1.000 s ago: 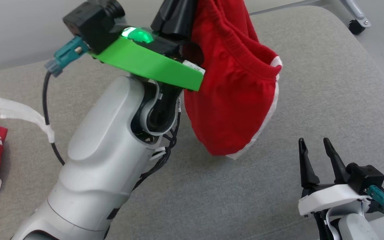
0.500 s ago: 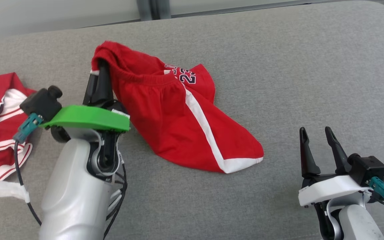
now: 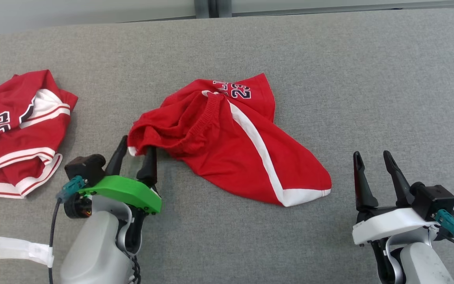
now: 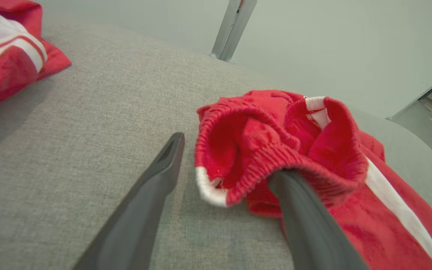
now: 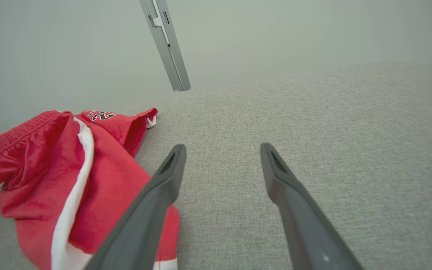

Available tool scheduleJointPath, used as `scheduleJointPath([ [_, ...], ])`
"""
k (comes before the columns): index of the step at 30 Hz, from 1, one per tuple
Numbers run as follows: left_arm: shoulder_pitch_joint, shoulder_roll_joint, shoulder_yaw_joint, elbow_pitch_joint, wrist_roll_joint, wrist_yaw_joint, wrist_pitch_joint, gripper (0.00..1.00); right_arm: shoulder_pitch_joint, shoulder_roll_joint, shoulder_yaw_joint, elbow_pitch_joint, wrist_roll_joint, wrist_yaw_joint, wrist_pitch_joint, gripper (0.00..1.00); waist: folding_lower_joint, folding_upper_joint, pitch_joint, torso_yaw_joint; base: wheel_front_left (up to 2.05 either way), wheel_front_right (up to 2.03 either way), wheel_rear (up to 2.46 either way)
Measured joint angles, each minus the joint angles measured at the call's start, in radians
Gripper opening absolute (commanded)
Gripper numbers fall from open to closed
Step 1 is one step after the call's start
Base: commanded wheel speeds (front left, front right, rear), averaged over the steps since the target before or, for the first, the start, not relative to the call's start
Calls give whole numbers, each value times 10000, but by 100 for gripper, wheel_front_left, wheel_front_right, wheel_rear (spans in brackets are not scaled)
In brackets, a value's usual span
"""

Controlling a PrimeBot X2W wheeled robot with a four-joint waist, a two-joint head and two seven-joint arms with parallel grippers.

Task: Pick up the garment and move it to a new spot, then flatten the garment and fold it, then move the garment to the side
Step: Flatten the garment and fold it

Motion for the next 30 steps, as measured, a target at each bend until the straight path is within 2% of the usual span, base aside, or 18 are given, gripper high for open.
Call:
scheduleJointPath([
  [12,1390,326,1825,-2159,1707,299,-2,100,257,0,-222,82,-125,0,0,100,0,0,-661,-17,0,0,0],
  [18,2196,301,2220,-3839,3584,305,-4,100,436,-2,-349,117,-274,0,0,100,0,0,-1065,25,0,0,0],
  [23,3050,142,2387,-4872,4596,247,-4,100,510,0,-349,182,-362,0,0,100,0,0,-1370,58,0,0,0],
  [30,3874,-134,2462,-4901,4615,82,-4,100,665,2,-334,623,-460,0,0,100,0,0,-1670,108,0,0,0],
])
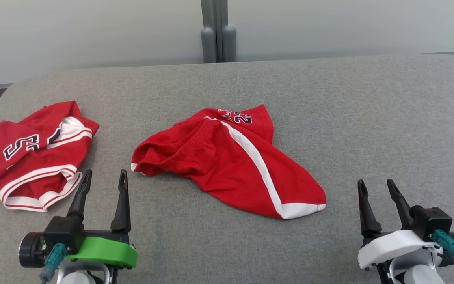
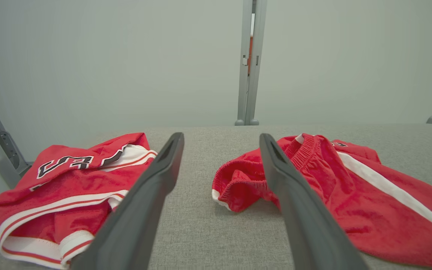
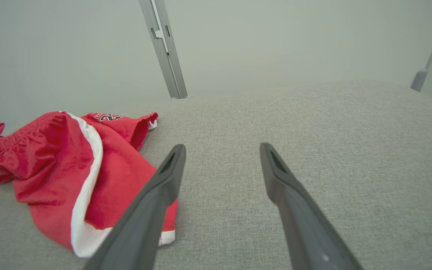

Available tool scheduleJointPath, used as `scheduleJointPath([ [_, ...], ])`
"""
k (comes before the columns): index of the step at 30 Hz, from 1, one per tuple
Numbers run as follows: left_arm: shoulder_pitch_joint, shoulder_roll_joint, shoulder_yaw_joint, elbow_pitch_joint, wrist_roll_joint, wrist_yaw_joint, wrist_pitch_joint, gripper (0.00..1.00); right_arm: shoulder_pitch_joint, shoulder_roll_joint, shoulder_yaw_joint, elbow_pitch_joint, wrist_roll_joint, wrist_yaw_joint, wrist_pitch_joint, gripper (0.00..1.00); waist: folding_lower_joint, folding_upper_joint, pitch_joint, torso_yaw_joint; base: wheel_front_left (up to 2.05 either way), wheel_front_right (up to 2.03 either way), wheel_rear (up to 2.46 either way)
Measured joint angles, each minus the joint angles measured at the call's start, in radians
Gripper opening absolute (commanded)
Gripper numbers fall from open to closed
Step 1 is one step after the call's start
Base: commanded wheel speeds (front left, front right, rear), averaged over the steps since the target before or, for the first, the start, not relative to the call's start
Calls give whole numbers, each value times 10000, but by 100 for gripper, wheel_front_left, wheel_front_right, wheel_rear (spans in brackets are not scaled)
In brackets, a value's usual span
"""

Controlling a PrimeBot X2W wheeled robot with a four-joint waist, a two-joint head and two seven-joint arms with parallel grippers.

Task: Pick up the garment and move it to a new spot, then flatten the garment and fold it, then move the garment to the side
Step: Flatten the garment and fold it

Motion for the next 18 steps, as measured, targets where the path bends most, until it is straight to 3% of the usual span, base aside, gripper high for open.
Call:
scheduleJointPath([
  [11,70,-90,56,4,-63,-90,2,100,-398,2,462,899,142,0,188,100,0,0,132,112,0,0,0],
  [18,-26,-98,-240,-27,-176,-111,0,100,-1635,2,1152,1843,579,0,2165,100,0,0,344,225,0,0,0],
])
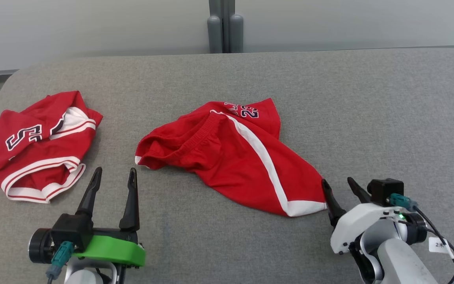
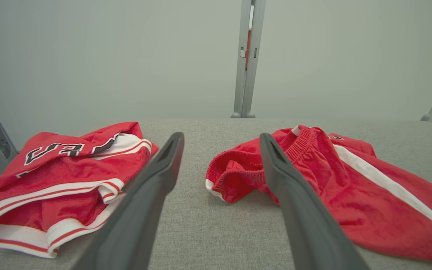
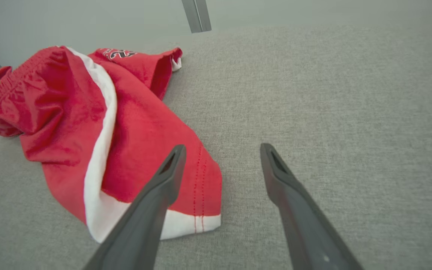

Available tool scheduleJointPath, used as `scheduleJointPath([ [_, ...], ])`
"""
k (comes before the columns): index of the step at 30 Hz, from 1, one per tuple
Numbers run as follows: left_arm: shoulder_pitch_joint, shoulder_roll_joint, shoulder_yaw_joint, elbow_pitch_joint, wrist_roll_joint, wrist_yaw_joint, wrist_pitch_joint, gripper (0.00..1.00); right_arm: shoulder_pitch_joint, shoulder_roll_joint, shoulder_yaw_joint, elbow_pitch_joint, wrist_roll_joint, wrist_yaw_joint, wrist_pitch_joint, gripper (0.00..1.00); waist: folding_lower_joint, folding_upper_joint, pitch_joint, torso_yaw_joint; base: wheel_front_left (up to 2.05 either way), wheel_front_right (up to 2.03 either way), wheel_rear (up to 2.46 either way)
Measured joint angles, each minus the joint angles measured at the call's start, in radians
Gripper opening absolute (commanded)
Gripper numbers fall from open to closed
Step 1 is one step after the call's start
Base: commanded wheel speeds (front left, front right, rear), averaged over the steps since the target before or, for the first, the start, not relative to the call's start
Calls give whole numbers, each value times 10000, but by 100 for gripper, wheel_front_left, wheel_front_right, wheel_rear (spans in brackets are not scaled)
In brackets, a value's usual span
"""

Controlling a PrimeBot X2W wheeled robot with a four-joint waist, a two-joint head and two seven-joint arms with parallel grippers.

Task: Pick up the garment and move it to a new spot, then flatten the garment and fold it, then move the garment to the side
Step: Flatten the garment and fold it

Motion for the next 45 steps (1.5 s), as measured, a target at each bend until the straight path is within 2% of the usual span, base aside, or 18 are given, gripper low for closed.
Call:
scheduleJointPath([
  [3,-85,-6,-182,13,-130,-10,2,100,-305,-4,73,531,-2,0,646,100,0,0,66,126,0,0,0],
  [9,-215,-6,-316,4,-157,-15,2,100,-805,4,454,1430,150,0,1193,100,0,0,270,358,0,0,0],
  [10,-227,-6,-328,6,-171,-15,2,100,-914,-4,523,1588,151,0,1292,81,0,0,314,389,0,0,0],
  [11,-246,-6,-330,6,-178,-15,0,100,-1054,-2,543,1722,155,0,1348,38,0,0,362,418,0,0,0],
  [12,-270,-6,-326,6,-182,-15,2,100,-1154,-27,573,1814,132,0,1383,0,0,0,399,438,0,0,0],
  [16,-325,-6,-299,-6,-219,-17,0,100,-1464,-332,385,2017,-267,8,1034,0,0,0,547,486,0,0,0],
  [20,-334,-6,-284,-19,-253,-17,0,100,-1639,-823,-696,2021,-1166,4,477,0,0,0,596,396,0,0,0],
  [30,-462,-8,-339,-42,-247,-17,0,100,-1679,-859,-2993,1691,-2466,4,155,0,0,0,679,-26,0,0,0],
  [31,-468,-8,-345,-38,-247,-17,2,100,-1678,-813,-3095,1662,-2527,4,88,60,0,0,696,-68,0,0,0],
  [32,-475,-10,-349,-38,-238,-19,0,100,-1678,-752,-3183,1664,-2564,4,96,100,1,0,708,-110,0,0,0],
  [38,-491,-10,-403,15,-224,-19,0,100,-1401,-577,-3593,1576,-2867,4,-59,100,0,0,623,-260,0,0,0],
  [42,-454,-10,-397,31,-226,-21,0,100,-825,-397,-4029,861,-2740,2,-920,100,0,0,463,-315,0,0,0],
  [45,-391,-10,-322,58,-238,-21,0,100,-342,-234,-3879,86,-2380,2,-1687,100,0,0,355,-390,0,0,0],
])
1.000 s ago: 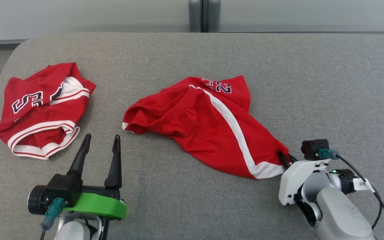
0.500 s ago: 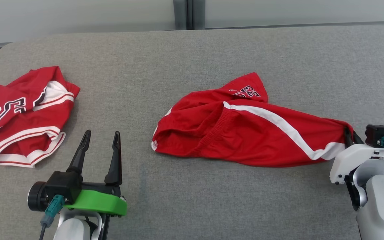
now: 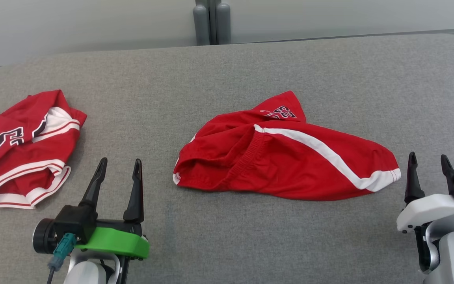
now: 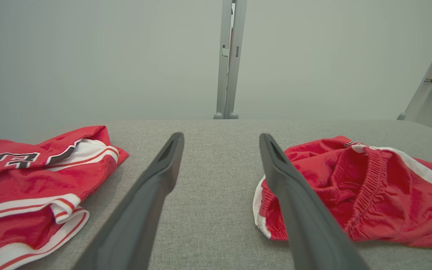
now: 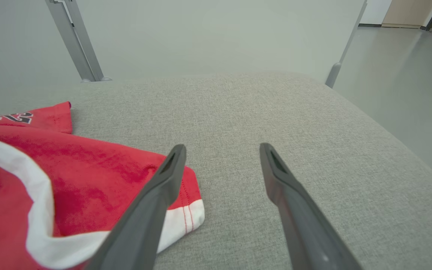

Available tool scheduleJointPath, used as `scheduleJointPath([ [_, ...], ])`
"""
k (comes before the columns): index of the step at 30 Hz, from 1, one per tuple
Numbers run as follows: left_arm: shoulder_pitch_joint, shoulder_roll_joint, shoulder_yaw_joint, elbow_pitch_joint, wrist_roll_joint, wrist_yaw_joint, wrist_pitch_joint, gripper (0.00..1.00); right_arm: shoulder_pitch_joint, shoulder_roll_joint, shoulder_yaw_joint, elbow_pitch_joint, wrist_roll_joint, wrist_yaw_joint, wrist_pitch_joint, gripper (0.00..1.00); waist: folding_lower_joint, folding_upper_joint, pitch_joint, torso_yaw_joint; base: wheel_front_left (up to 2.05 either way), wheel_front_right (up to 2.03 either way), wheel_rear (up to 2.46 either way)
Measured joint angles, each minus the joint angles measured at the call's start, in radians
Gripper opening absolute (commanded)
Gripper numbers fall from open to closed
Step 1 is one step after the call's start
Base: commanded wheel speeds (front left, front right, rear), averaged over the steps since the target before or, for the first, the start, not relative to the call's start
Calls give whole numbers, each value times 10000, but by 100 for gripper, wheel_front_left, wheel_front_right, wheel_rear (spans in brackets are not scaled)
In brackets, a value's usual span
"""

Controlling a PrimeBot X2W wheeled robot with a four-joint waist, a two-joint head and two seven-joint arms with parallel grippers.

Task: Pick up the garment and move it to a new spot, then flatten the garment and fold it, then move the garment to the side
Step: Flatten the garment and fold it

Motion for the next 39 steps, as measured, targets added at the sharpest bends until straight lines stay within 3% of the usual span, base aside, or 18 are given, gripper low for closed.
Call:
scheduleJointPath([
  [9,202,-4,77,109,-50,0,2,100,1428,180,1099,-2422,665,0,-468,100,0,0,-368,-242,0,0,0],
  [13,297,-4,119,109,-107,0,0,100,2068,203,1557,-2940,976,0,-476,100,0,0,-529,-245,0,0,0],
  [30,485,-4,71,219,-73,-8,0,100,2340,224,2080,-3375,1012,0,-476,100,0,0,-898,65,0,0,0],
  [39,314,-6,-341,598,6,-6,2,100,2114,219,2140,-2869,1419,0,-476,100,0,0,-702,2,0,0,0],
])
